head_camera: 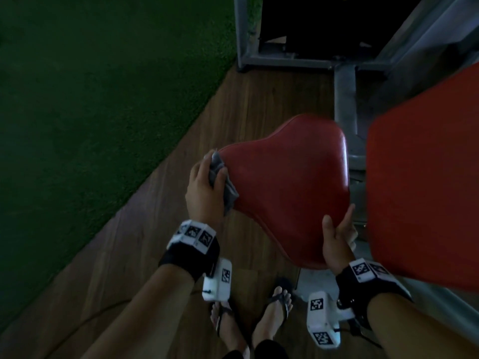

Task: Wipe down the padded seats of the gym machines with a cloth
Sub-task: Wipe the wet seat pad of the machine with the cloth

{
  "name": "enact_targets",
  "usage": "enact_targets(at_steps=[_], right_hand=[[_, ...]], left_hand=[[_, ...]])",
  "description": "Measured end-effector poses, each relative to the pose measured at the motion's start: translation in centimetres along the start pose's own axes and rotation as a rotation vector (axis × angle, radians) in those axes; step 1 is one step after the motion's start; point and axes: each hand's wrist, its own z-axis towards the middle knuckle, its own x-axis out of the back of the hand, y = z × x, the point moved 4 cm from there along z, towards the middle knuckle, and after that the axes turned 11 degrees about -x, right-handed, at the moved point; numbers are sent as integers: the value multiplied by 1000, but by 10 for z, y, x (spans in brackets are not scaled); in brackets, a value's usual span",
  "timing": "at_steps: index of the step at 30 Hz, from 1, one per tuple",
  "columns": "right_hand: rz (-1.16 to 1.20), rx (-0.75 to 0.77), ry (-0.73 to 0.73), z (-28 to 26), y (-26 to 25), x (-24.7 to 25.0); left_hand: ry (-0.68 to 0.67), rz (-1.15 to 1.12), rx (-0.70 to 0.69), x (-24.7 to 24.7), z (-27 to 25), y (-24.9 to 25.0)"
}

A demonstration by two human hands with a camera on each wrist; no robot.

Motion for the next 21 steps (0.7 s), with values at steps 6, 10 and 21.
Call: enact_targets(at_steps=[6,10,21], right_hand=[[-17,7,13,2,0,1],[-24,8,14,3,1,1],[-33,20,-31,3,5,0]], left_hand=[[-70,-17,15,-2,27,-3],[-26,-54,31,-3,-7,6],[27,5,29,-5,14,3]])
